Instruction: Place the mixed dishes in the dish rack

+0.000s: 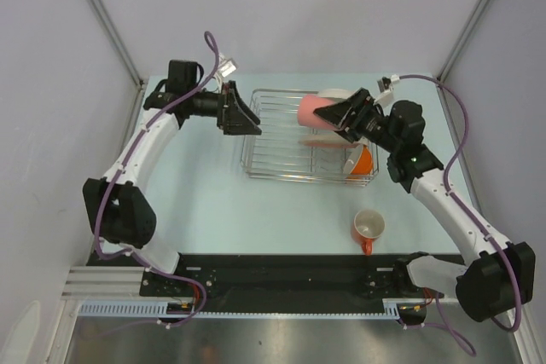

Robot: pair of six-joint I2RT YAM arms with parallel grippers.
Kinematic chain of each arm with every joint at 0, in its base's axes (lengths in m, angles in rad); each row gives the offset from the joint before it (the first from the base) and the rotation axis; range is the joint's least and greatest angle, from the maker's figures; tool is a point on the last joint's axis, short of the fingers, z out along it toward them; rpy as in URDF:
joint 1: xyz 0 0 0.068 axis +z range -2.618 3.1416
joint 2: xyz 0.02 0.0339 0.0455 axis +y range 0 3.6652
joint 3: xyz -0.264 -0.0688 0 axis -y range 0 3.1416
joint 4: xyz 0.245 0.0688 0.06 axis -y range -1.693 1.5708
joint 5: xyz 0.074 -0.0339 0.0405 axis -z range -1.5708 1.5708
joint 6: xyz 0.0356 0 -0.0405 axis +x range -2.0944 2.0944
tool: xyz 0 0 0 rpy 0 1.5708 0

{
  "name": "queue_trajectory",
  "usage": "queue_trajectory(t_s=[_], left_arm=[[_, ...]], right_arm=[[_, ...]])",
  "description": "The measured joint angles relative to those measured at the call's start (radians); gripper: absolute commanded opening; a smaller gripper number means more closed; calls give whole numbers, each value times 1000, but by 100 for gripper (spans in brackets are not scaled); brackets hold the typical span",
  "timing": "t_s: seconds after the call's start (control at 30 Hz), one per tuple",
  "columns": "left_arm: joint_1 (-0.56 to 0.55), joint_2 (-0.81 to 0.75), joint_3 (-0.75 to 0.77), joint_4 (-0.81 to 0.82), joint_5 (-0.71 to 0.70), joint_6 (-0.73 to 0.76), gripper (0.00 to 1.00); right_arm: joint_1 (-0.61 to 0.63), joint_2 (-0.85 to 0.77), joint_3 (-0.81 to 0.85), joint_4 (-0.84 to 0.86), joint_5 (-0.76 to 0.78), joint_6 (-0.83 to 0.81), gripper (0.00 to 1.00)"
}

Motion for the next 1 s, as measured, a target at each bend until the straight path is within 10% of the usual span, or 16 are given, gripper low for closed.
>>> queue_trajectory(t_s=[0.43, 1.0], left_arm=[[-14, -20, -305, 21, -684, 196, 77], [-39, 112, -330, 245, -883, 186, 58]], right_arm=[[90, 189, 376, -426, 185, -275, 1], [190, 715, 954, -779, 338, -467, 0]])
